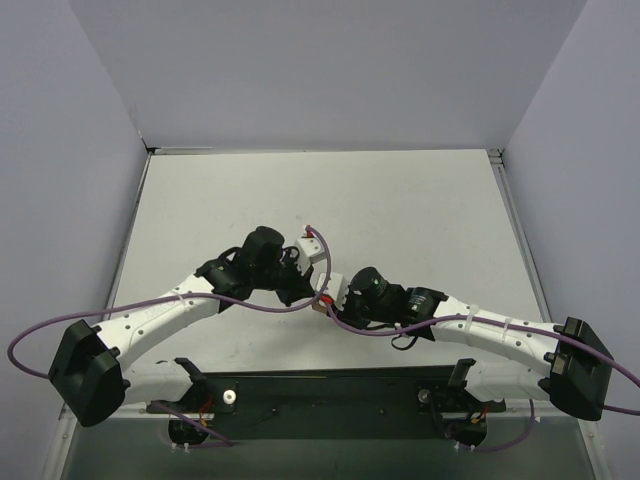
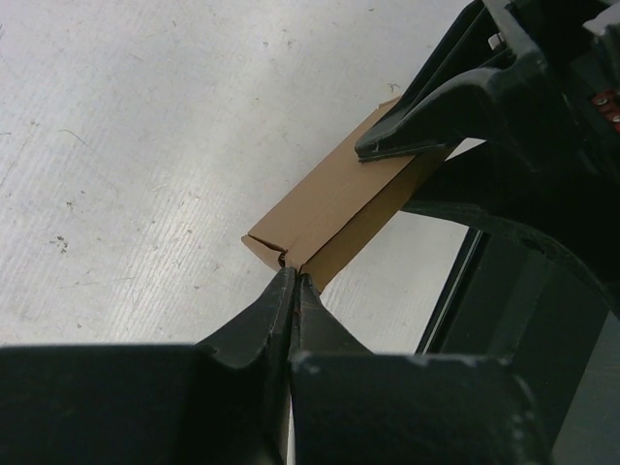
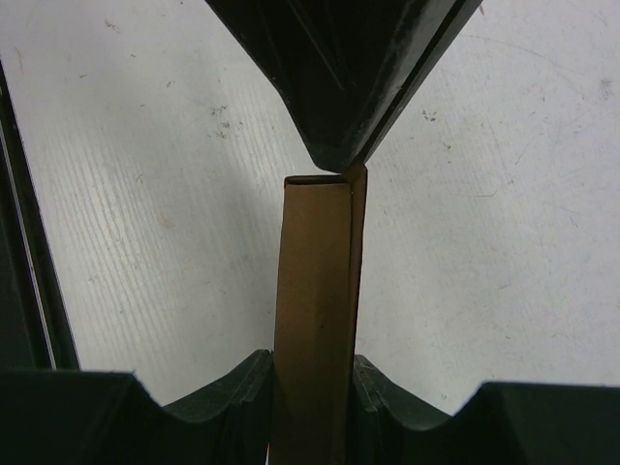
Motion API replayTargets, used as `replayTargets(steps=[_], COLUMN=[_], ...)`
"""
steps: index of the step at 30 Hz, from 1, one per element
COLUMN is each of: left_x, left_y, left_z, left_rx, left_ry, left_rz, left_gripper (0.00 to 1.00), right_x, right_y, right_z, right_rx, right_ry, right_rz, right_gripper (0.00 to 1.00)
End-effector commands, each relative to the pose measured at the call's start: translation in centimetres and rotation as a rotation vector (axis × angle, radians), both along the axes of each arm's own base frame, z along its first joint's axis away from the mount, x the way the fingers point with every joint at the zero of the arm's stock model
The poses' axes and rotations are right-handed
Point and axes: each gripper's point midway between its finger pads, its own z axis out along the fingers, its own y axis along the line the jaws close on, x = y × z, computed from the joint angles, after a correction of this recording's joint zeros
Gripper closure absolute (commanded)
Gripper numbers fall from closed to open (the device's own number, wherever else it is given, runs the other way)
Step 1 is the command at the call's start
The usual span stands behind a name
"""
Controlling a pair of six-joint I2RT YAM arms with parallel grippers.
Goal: Fold the paper box
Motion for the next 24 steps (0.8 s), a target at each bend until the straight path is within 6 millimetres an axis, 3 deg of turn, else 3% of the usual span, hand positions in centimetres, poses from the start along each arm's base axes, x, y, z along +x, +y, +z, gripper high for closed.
replayTargets(steps=[1,13,24], left_x=[0.1,0.7,1.5], left_y=[-1.5,-2.4,-3.0], left_z=[1.3,1.2,-0.9], left_rx=[-0.057,-0.107,-0.297], left_ry=[-0.013,0.107,0.163], left_rz=[-0.037,0.202,0.385], left_gripper=[0.97,1.00,1.00], right_x=[-0.1,1.5,1.9], right_y=[0.7,0.0,0.4], right_z=[1.5,0.8,-0.4], right_rx=[0.044,0.005,0.017], right_ry=[-0.008,-0.029,-0.005], right_rz=[0.009,-0.094,-0.149], right_gripper=[0.76,0.82,0.83])
